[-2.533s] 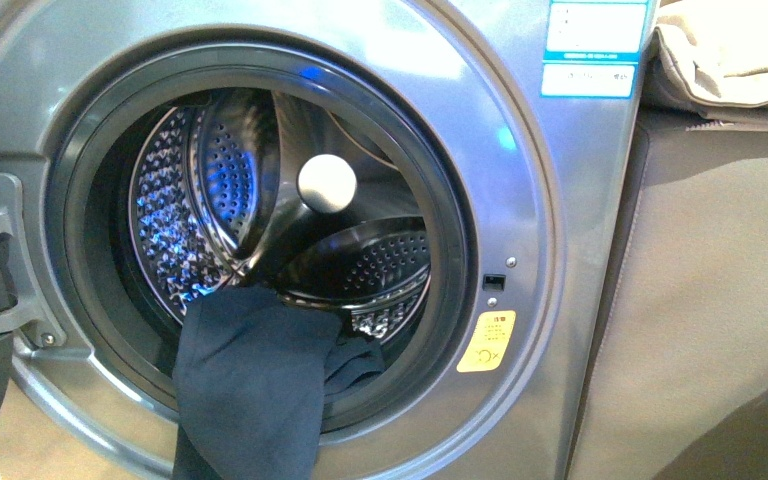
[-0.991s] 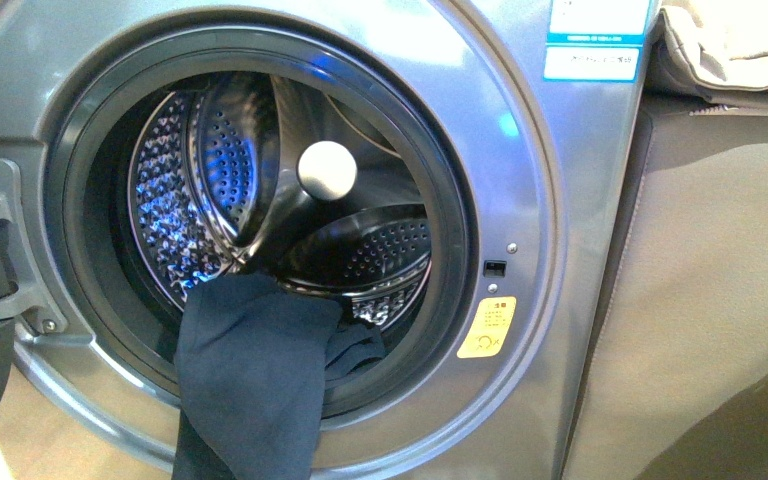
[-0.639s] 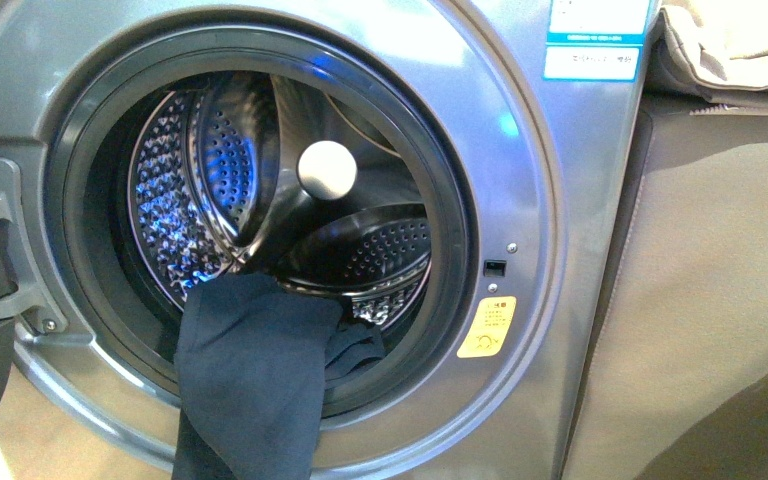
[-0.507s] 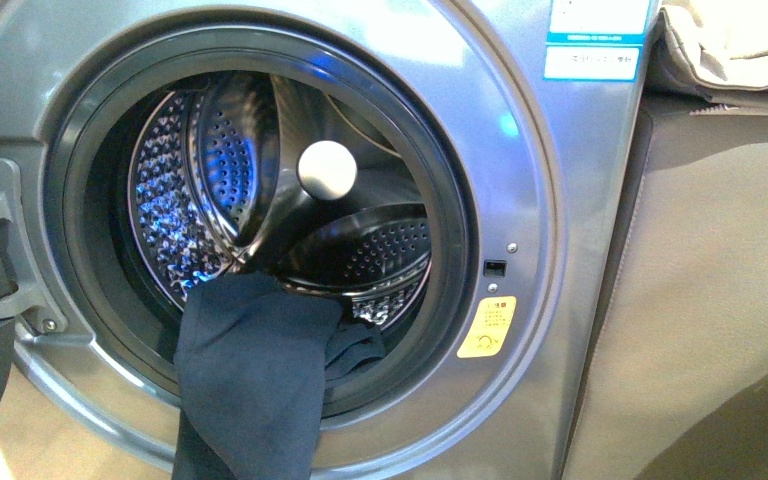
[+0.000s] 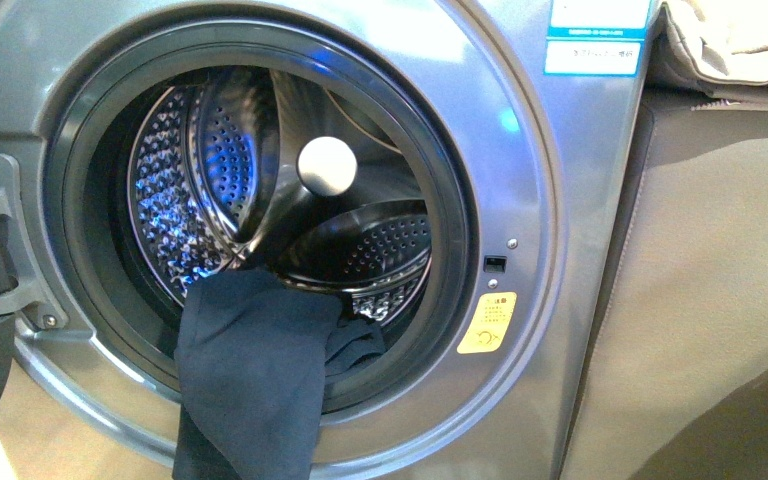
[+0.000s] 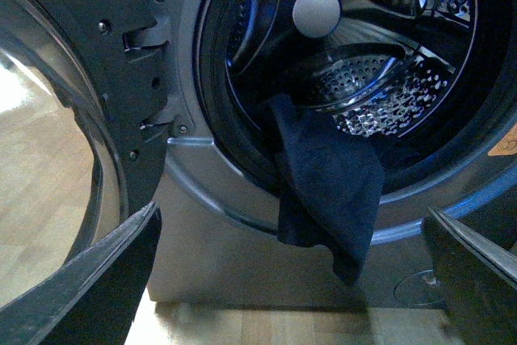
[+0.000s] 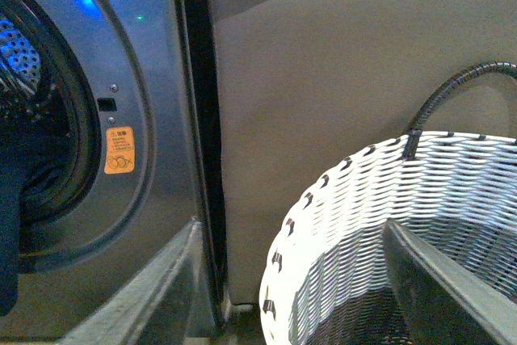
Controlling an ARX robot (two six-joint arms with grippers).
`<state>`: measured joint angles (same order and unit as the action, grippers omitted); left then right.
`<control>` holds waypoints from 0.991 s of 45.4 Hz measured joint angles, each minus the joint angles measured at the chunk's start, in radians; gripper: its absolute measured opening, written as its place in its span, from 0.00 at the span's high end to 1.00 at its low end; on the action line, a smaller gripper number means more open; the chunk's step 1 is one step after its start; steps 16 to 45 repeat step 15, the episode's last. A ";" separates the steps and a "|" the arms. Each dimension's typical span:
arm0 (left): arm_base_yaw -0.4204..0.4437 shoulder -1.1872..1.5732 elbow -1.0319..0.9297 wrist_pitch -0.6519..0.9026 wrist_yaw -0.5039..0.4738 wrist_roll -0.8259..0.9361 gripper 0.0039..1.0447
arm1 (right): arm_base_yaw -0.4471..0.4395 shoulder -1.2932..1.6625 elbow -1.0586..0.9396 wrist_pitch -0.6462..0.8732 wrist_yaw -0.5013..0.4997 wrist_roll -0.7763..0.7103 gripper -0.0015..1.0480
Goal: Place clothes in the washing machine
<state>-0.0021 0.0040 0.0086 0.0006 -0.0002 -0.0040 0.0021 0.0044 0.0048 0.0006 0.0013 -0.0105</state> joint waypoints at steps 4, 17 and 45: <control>0.000 0.000 0.000 0.000 0.000 0.000 0.06 | 0.000 0.000 0.000 0.000 0.000 0.000 0.18; 0.000 0.000 0.000 0.000 0.000 0.000 0.06 | 0.000 0.000 0.000 0.000 0.000 0.001 0.07; 0.000 0.000 0.000 0.000 0.000 0.000 0.06 | 0.000 0.000 0.000 0.000 0.000 0.001 0.07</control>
